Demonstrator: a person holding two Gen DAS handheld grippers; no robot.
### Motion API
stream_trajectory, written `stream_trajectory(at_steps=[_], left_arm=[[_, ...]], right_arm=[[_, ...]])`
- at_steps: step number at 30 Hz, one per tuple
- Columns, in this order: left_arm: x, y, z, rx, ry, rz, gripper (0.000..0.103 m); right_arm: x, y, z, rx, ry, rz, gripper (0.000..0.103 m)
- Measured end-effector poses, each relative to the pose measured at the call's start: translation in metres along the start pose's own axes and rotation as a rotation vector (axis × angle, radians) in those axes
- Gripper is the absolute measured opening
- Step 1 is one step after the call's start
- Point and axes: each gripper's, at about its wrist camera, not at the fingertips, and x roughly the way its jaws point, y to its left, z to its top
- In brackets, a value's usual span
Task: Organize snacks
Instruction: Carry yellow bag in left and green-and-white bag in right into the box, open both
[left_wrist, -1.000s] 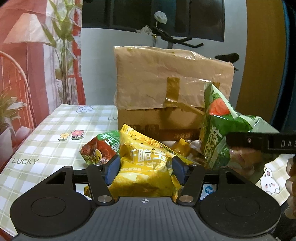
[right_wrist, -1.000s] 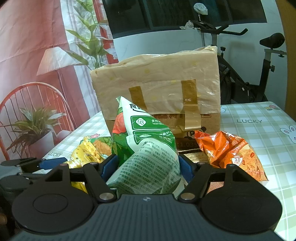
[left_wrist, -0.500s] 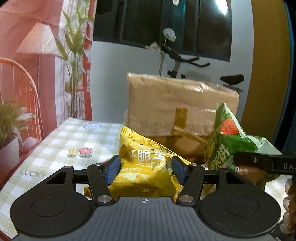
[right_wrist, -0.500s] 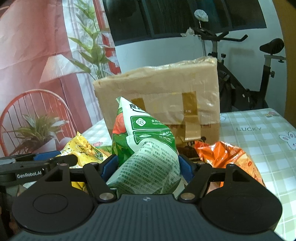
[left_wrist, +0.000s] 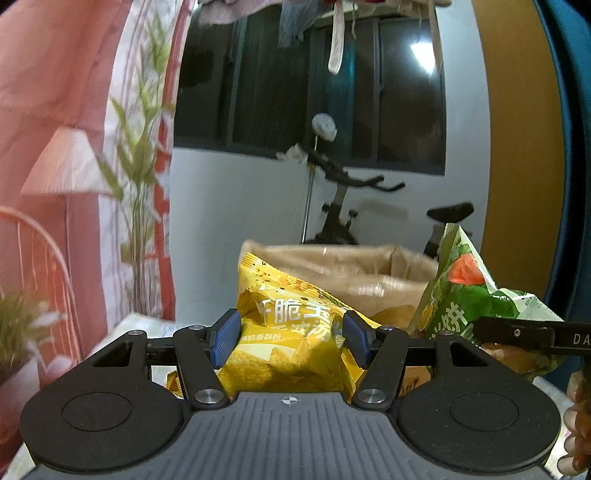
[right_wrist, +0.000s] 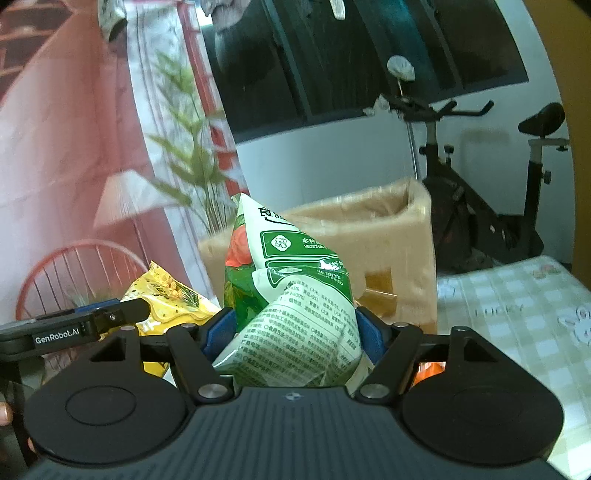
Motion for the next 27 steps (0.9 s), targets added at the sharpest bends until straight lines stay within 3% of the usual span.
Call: stream_trajectory(at_steps=[5,15,27], left_arm=[[0.004,-0.006,0.019,0.001,-0.032,-0.015,0.063],[0.015,-0.005,0.043,-0.022,-0.07,-0.026,0.063],[0.013,-0.003,0.041,-0.046,-0.074,-0.052,0.064]], right_arm=[[-0.006,-0.003,0.024,0.021,-0.042,0.016,0.072],[-0.008,-0.026,0.052,0.148,-0.044,0.043,0.071],[-0.037,-0.04,0.06,0.219,-0.045,0.024,0.071]])
